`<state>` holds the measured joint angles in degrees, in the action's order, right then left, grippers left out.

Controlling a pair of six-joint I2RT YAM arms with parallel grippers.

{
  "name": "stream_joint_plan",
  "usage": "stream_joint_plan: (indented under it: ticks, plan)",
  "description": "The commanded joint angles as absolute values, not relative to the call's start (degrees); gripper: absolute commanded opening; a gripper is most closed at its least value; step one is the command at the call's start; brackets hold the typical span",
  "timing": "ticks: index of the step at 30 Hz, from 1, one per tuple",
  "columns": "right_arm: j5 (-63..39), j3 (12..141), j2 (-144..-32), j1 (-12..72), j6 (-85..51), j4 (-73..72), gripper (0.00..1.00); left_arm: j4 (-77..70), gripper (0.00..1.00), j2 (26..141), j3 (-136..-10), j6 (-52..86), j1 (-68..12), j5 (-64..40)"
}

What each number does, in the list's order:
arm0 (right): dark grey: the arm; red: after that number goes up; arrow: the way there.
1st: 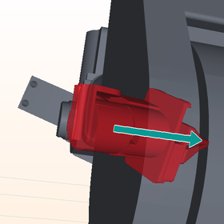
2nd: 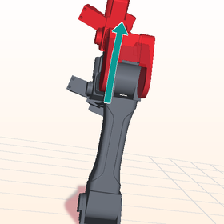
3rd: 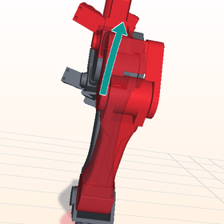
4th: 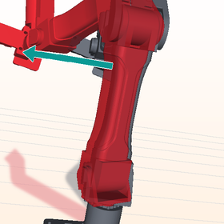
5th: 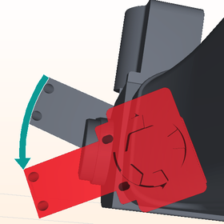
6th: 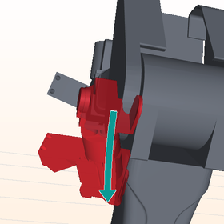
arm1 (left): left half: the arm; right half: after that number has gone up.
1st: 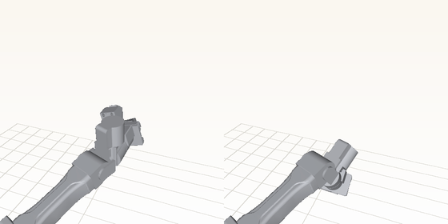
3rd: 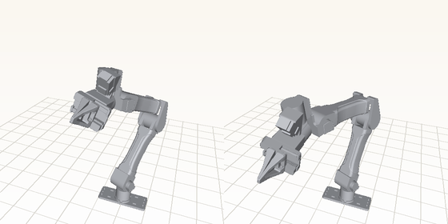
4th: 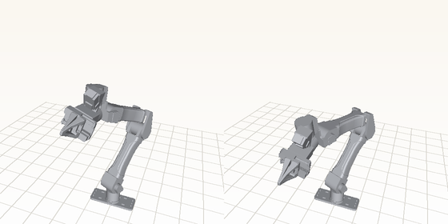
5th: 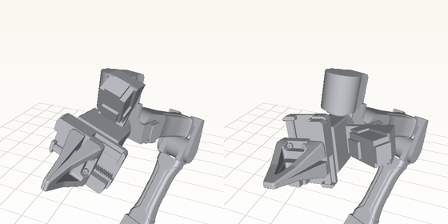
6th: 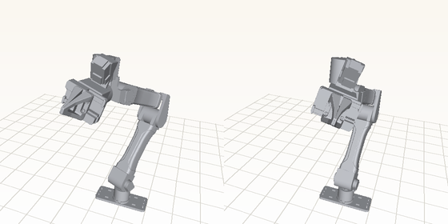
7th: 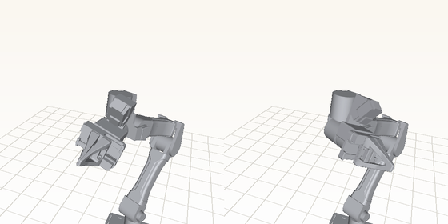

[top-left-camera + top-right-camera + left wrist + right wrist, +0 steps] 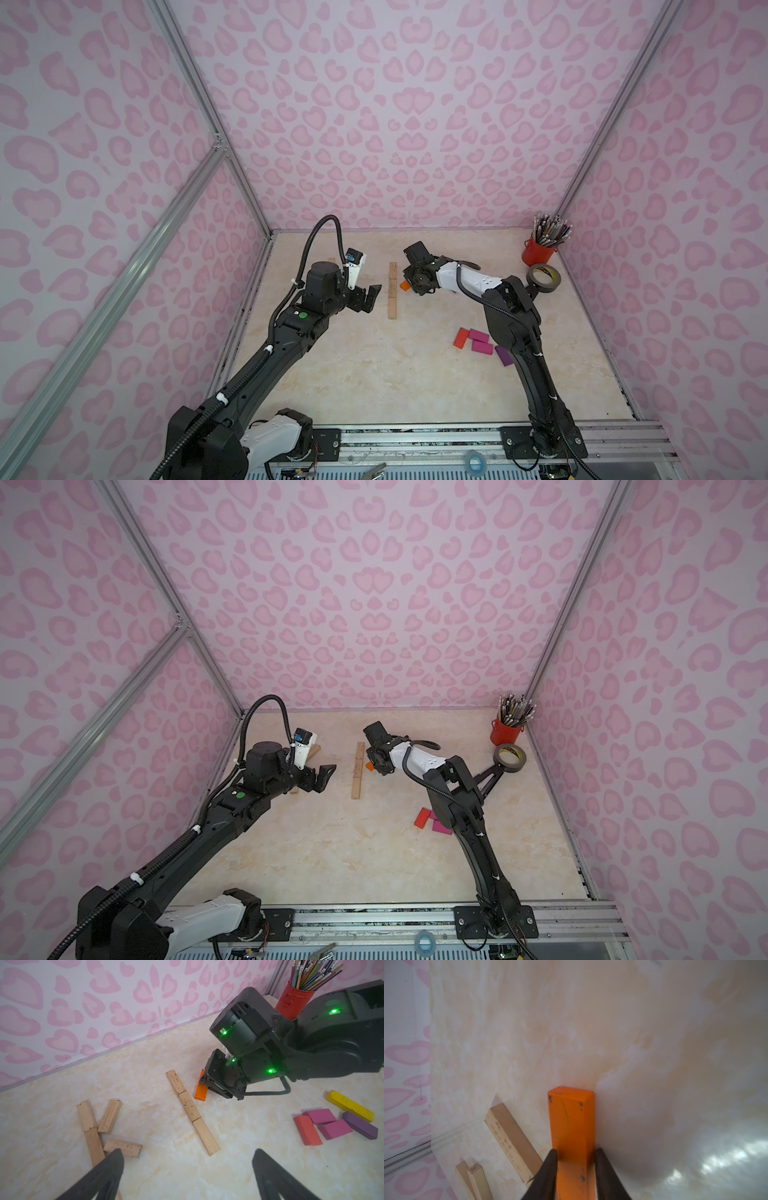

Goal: Assemble the letter k with building blocks
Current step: Assemble the building block at the center of the board.

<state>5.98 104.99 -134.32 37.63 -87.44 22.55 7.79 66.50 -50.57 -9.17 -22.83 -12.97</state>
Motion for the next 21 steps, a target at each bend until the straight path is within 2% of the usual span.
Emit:
stream_joint_plan:
  ticks: [1,21]
  plan:
    - [4.88,104.94,-135.88,37.69,-87.71,26.27,0.33,6.33,0.99,66.53,-50.69,-9.23,-22.76,-13.02]
    - [4.22,106.1,-137.04,37.7,-88.6,26.06,0.33,6.36,0.99,66.36,-50.54,-9.21,-22.58,-12.9]
